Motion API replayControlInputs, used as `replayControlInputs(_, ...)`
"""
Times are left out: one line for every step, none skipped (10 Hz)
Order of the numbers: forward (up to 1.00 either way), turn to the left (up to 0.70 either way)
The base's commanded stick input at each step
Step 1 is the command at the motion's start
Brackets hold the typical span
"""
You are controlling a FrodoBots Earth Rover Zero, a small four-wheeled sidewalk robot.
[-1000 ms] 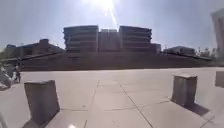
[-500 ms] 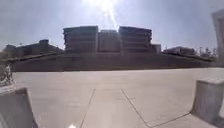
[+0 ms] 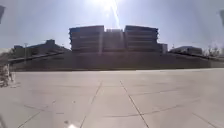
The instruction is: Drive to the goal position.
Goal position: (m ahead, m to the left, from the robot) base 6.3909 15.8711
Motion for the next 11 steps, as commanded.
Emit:
replayControlInputs(1.0, 0.4)
replayControlInputs(1.0, 0.4)
replayControlInputs(1.0, 0.4)
replayControlInputs(1.0, 0.4)
replayControlInputs(1.0, 0.4)
replayControlInputs(1.0, 0.4)
replayControlInputs(1.0, 0.4)
replayControlInputs(1.0, 0.27)
replayControlInputs(1.0, 0.0)
replayControlInputs(1.0, 0.0)
replayControlInputs(1.0, 0.0)
